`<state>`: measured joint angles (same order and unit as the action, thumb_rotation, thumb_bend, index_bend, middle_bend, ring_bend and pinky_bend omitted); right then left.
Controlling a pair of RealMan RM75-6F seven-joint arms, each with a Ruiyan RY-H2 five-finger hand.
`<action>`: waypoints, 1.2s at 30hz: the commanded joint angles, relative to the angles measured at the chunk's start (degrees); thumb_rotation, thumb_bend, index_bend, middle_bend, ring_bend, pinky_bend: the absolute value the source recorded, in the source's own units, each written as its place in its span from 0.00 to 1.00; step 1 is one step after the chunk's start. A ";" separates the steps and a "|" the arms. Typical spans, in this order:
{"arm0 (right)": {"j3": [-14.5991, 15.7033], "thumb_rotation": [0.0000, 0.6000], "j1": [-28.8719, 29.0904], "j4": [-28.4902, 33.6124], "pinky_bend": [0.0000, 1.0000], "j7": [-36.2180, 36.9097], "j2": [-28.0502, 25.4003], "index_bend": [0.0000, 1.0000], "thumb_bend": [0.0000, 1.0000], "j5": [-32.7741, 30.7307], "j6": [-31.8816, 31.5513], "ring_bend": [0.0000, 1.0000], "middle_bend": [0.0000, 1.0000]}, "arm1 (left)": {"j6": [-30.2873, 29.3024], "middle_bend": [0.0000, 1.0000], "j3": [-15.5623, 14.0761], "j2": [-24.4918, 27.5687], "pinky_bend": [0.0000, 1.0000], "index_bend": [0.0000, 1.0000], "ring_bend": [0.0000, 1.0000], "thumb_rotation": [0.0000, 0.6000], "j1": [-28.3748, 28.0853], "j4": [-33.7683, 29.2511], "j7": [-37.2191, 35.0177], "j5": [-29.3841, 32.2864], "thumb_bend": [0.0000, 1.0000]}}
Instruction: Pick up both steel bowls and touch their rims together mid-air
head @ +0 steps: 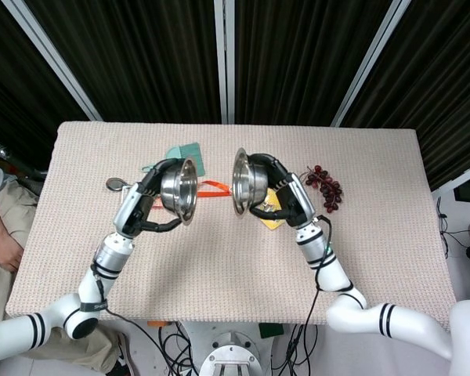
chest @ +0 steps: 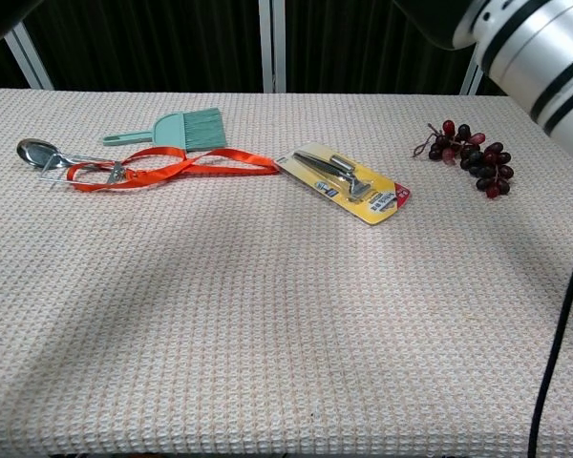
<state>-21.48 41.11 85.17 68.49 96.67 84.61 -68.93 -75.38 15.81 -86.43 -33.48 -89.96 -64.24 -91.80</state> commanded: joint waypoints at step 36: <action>-3.97 1.00 7.95 -5.31 0.53 1.59 6.27 0.75 0.32 -4.65 3.90 0.43 0.52 | -1.15 0.51 4.45 -5.65 0.74 0.56 0.37 1.00 -6.25 -0.81 19.99 6.55 0.31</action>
<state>-25.60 48.48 80.24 70.38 102.37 80.02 -65.61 -76.75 20.17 -91.91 -39.50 -90.94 -44.18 -85.31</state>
